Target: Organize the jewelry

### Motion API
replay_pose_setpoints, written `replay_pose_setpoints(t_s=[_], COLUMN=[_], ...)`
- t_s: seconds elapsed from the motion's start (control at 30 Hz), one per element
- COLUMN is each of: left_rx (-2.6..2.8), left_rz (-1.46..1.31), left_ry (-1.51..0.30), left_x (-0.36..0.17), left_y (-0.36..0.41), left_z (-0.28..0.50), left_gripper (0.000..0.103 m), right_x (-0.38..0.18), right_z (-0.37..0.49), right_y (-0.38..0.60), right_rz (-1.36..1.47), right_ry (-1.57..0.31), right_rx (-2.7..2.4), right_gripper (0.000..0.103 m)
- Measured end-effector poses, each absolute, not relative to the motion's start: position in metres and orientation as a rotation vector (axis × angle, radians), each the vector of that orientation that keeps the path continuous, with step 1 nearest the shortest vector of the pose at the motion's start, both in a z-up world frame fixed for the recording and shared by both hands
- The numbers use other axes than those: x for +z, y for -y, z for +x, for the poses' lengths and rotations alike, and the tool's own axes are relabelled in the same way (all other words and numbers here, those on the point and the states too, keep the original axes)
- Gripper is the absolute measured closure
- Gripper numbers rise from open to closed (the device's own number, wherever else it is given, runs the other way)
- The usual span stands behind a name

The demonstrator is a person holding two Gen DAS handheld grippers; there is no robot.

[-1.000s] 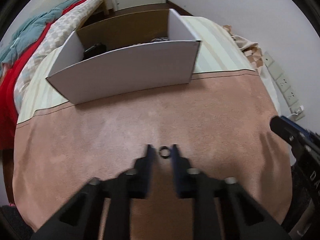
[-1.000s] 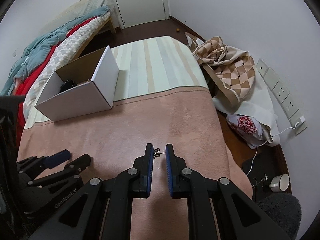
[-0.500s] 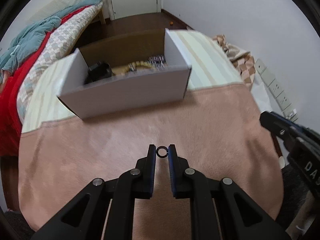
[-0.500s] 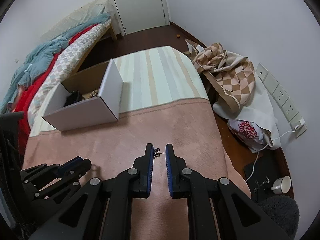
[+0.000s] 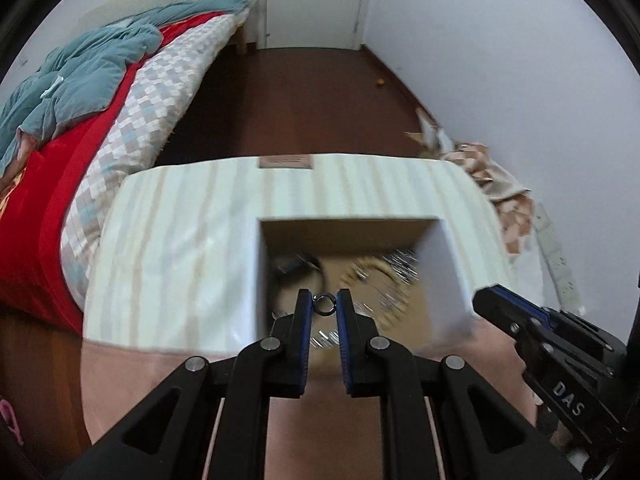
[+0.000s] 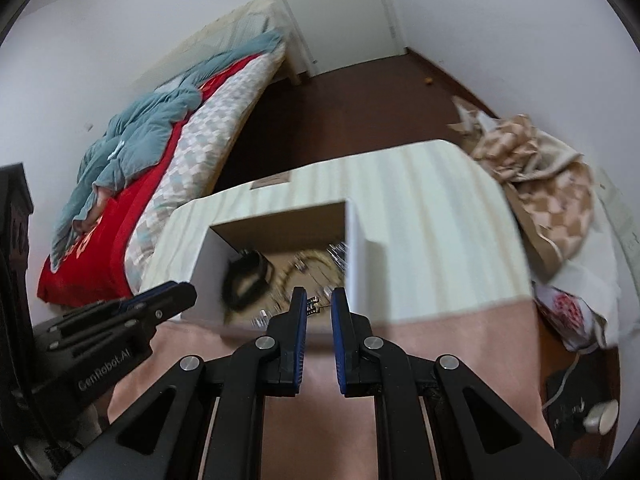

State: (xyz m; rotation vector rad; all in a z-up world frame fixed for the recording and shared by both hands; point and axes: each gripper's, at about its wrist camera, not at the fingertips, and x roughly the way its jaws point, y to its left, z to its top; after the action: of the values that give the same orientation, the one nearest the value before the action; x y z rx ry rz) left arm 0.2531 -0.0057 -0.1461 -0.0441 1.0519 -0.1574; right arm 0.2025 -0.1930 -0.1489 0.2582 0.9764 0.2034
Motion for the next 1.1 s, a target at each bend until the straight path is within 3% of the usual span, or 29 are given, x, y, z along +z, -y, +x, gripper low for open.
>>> replay_pose_setpoints(t_s=[0.43,0.5,0.6,0.63,0.7,0.8,0.87,0.9,1.0,1.07,1.1], left_rx=[-0.109,-0.105,-0.098,-0.094,-0.085,-0.063,-0.044,-0.036,0.011,0.034,0.041], left_rz=[-0.135,-0.138,-0.139,-0.141,-0.137,-0.125,-0.116,-0.111,-0.074,-0.056,-0.050], left_ry=[-1.203,-1.196,-1.171,-1.156,-1.139,-1.124,-1.119,-1.116,-1.108,-1.112,-1.115], left_x=[-0.173,-0.168,-0.159,-0.155,-0.149,-0.144,-0.145,-0.146,-0.152,-0.160,-0.164], left_y=[-0.018,-0.018,-0.020,-0.021,-0.024,-0.029,-0.033,-0.035,-0.038,-0.040,-0.040], left_z=[0.309,0.308,0.308,0.307,0.305,0.300,0.295,0.292,0.280,0.272,0.268], left_gripper=[0.091,0.085,0.053,0.041,0.039,0.035,0.012,0.009,0.007,0.000,0.000], right_x=[-0.183,-0.183,-0.178,-0.175,-0.170,-0.162,-0.160,-0.159,-0.162,-0.166,-0.168], right_z=[0.284,0.285,0.282,0.280,0.277,0.269,0.264,0.261,0.253,0.248,0.245], right_y=[0.158,0.157,0.160,0.162,0.165,0.168,0.169,0.169,0.169,0.169,0.169], right_rz=[0.178,0.183,0.179,0.179,0.177,0.152,0.133,0.116,0.066,0.042,0.028], right_ry=[-1.151,-1.163,-1.160,-1.154,-1.143,-1.131,-1.131,-1.134,-1.146,-1.156,-1.160], right_rx=[0.263,0.265,0.252,0.246,0.236,0.208,0.184,0.163,0.110,0.086,0.071], right_gripper=[0.090,0.090,0.086,0.080,0.071,0.069,0.057,0.053,0.035,0.020,0.018])
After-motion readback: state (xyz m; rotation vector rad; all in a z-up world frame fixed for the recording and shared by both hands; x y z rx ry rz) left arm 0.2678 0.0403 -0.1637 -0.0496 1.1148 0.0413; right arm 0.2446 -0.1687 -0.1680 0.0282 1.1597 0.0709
